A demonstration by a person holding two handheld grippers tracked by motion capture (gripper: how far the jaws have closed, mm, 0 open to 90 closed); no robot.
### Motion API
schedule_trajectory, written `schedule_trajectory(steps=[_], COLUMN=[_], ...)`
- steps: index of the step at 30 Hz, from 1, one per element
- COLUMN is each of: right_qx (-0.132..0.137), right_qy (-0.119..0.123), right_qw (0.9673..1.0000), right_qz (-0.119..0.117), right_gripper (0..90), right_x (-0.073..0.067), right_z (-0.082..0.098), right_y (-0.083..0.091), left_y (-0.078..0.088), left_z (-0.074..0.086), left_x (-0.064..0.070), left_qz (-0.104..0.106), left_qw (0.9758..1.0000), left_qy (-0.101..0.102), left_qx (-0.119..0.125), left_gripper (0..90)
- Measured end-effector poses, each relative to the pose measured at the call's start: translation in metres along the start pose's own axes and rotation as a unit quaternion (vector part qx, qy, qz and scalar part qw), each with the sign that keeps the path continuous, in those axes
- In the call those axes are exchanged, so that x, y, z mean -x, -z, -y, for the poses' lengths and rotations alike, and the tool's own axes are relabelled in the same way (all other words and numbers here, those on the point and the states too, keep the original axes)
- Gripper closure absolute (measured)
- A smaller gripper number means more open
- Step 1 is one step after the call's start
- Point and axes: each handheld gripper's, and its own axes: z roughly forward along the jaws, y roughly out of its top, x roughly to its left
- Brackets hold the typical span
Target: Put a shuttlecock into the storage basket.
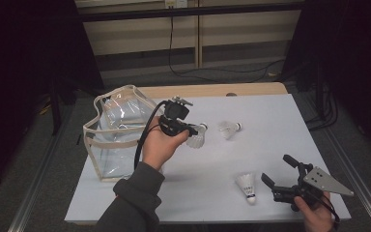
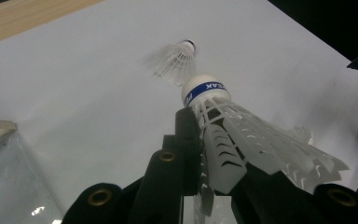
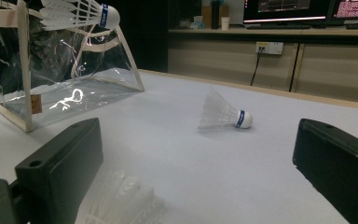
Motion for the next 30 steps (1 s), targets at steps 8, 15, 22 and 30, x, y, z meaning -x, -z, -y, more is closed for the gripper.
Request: schedule_trajectory(steps=[8,15,22,30], right_qx=[0.001,0.001,0.000,-0.001], right_qy=[0.001,0.002,0.000,0.001], right_qw=[1.0000,1.0000,1.0000,1.0000], right_qz=[-0.001,-0.001,-0.002,-0.003], right_gripper=[1.4,1.5,1.5,1.5], right_x=[0.000,0.000,-0.001,0.000], right_z=[0.000,0.000,0.000,0.000], right_y=[0.000,0.000,0.000,0.000], left_y=[0.005,0.006,0.008,0.014], left_z=[-0.007,-0.012,-0.015,-0.021], left_x=[-0.002,-0.004,-0.008,-0.011], left_qz=[-0.002,-0.001,-0.002,-0.011], left_qw=[1.0000,1.0000,0.9999,0.9998], left_qy=[0.005,0.006,0.014,0.017], left_qx=[0.003,0.001,0.003,0.006], left_gripper=[85.1,85.1,85.1,85.1])
